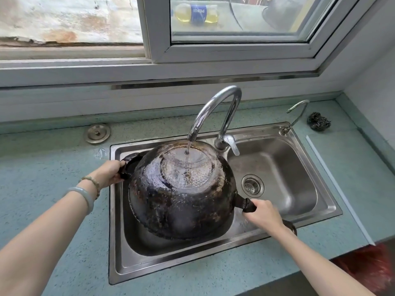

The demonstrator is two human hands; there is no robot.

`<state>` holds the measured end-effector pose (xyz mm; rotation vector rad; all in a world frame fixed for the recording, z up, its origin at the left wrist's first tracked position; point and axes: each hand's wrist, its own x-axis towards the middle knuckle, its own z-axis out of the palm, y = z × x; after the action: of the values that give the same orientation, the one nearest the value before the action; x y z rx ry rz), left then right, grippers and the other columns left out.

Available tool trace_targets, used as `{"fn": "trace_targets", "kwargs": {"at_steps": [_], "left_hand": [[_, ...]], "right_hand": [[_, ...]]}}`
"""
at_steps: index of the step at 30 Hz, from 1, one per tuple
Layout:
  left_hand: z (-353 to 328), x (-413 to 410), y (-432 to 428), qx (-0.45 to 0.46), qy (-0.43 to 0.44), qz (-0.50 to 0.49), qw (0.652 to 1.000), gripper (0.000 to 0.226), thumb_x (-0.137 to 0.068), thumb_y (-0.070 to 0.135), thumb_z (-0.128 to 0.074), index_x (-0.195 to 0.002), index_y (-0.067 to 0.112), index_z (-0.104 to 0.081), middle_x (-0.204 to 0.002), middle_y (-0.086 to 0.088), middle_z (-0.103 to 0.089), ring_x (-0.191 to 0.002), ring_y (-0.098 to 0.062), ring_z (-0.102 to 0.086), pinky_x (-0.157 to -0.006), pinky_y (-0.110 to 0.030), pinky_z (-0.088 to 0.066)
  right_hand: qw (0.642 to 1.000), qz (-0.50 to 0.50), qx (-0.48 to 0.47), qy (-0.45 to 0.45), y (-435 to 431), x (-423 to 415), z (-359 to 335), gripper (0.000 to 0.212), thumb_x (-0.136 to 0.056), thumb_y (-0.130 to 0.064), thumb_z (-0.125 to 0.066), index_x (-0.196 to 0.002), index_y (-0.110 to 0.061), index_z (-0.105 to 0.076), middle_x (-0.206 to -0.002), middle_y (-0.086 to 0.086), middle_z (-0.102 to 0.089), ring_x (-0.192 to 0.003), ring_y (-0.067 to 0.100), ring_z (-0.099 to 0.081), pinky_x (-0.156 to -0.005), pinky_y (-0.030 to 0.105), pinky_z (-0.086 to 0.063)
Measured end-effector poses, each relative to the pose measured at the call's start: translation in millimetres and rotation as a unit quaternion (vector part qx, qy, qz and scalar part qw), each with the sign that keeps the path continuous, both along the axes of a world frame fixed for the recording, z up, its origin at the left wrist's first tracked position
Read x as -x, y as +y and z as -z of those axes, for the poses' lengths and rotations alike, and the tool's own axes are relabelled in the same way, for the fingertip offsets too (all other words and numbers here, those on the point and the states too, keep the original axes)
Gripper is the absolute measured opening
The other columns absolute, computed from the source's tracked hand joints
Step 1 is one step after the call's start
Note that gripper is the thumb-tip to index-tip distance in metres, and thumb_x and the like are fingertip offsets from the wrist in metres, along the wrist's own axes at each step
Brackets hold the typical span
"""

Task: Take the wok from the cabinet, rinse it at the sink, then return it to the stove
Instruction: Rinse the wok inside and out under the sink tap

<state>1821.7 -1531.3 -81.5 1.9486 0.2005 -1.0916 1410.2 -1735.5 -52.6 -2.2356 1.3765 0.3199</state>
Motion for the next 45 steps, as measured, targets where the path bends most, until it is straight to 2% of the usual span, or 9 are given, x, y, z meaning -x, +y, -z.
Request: {"fn": "trace_targets", "kwargs": {"at_steps": [4,10,18,22,25,28,33,41,45], "left_hand": [[2,8,-2,0.027,0.018,-0.016,0.999,0.019,-0.100,0.026,-0.044,-0.091,0.012,-0.052,-0.080,-0.007,-0.053,-0.067,-0.016,-0.051,-0.040,-0.020,-0.049],[10,13,-4,0.069,-0.024,-0.027,0.997,0.020,-0.097,0.028,-0.051,-0.099,0.008,-0.056,-0.084,-0.007,-0.056,-0.071,-0.015,-0.053,-0.057,-0.030,-0.049],[0,25,-15,0.094,-0.040,-0.008,0.995,0.024,-0.097,0.023,-0.051,-0.078,0.009,-0.055,-0.077,-0.008,-0.054,-0.067,-0.015,-0.053,-0.043,-0.018,-0.052],[-1,29,-22,0.105,-0.041,-0.008,0.994,0.025,-0.097,0.024,-0.052,-0.077,0.009,-0.054,-0.075,-0.007,-0.052,-0.066,-0.015,-0.053,-0.043,-0.020,-0.053],[3,30,-26,0.112,-0.042,0.002,0.993,0.026,-0.097,0.025,-0.052,-0.076,0.010,-0.054,-0.077,-0.009,-0.052,-0.066,-0.016,-0.052,-0.043,-0.020,-0.053],[7,35,-28,0.127,-0.041,0.011,0.991,0.026,-0.097,0.025,-0.052,-0.077,0.009,-0.056,-0.075,-0.009,-0.053,-0.065,-0.016,-0.053,-0.045,-0.020,-0.053],[7,42,-30,0.152,-0.044,0.022,0.987,0.025,-0.095,0.026,-0.055,-0.079,0.007,-0.058,-0.074,-0.010,-0.056,-0.059,-0.014,-0.057,-0.045,-0.022,-0.053],[1,50,-41,0.185,-0.030,0.037,0.982,0.025,-0.092,0.029,-0.059,-0.075,0.011,-0.060,-0.061,-0.003,-0.061,-0.054,-0.013,-0.058,-0.059,-0.028,-0.053],[3,59,-51,0.192,-0.035,0.057,0.979,0.025,-0.093,0.030,-0.059,-0.078,0.010,-0.062,-0.072,-0.007,-0.058,-0.060,-0.014,-0.057,-0.065,-0.031,-0.054]], "right_hand": [[0.994,-0.060,0.096,-0.004,-8,4,-8,0.019,-0.074,-0.040,-0.064,-0.072,-0.021,-0.064,-0.063,0.003,-0.065,-0.075,0.031,-0.064,-0.057,0.033,-0.036],[0.984,-0.085,0.152,-0.030,-11,10,-9,0.039,-0.064,-0.051,-0.048,-0.073,-0.019,-0.067,-0.064,0.006,-0.069,-0.071,0.030,-0.066,-0.055,0.031,-0.033],[0.988,-0.043,0.135,-0.058,-10,25,-5,0.055,-0.059,-0.062,-0.035,-0.070,-0.017,-0.064,-0.058,0.005,-0.066,-0.065,0.030,-0.064,-0.054,0.029,-0.035],[0.992,-0.028,0.097,-0.070,-7,33,-22,0.029,-0.060,-0.060,-0.040,-0.051,-0.033,-0.042,-0.052,0.000,-0.058,-0.057,0.024,-0.055,-0.056,0.028,-0.036],[0.994,-0.017,0.086,-0.062,-6,37,-29,0.032,-0.066,-0.055,-0.055,-0.049,-0.038,-0.034,-0.054,-0.001,-0.059,-0.057,0.023,-0.054,-0.057,0.028,-0.037],[0.994,-0.015,0.105,-0.033,-8,45,-28,0.039,-0.074,-0.040,-0.069,-0.050,-0.033,-0.038,-0.057,0.001,-0.063,-0.061,0.026,-0.059,-0.056,0.028,-0.037],[0.993,0.000,0.109,-0.034,-5,59,-24,0.025,-0.075,-0.043,-0.072,-0.069,-0.021,-0.065,-0.056,-0.003,-0.060,-0.062,0.026,-0.058,-0.056,0.029,-0.036],[0.993,0.036,0.108,-0.043,3,78,-26,0.016,-0.073,-0.034,-0.069,-0.070,-0.019,-0.066,-0.056,0.000,-0.063,-0.061,0.027,-0.059,-0.056,0.031,-0.044],[0.991,0.047,0.115,-0.042,2,87,-31,0.016,-0.073,-0.030,-0.072,-0.062,-0.026,-0.061,-0.055,0.000,-0.061,-0.061,0.028,-0.058,-0.052,0.030,-0.038]]}}
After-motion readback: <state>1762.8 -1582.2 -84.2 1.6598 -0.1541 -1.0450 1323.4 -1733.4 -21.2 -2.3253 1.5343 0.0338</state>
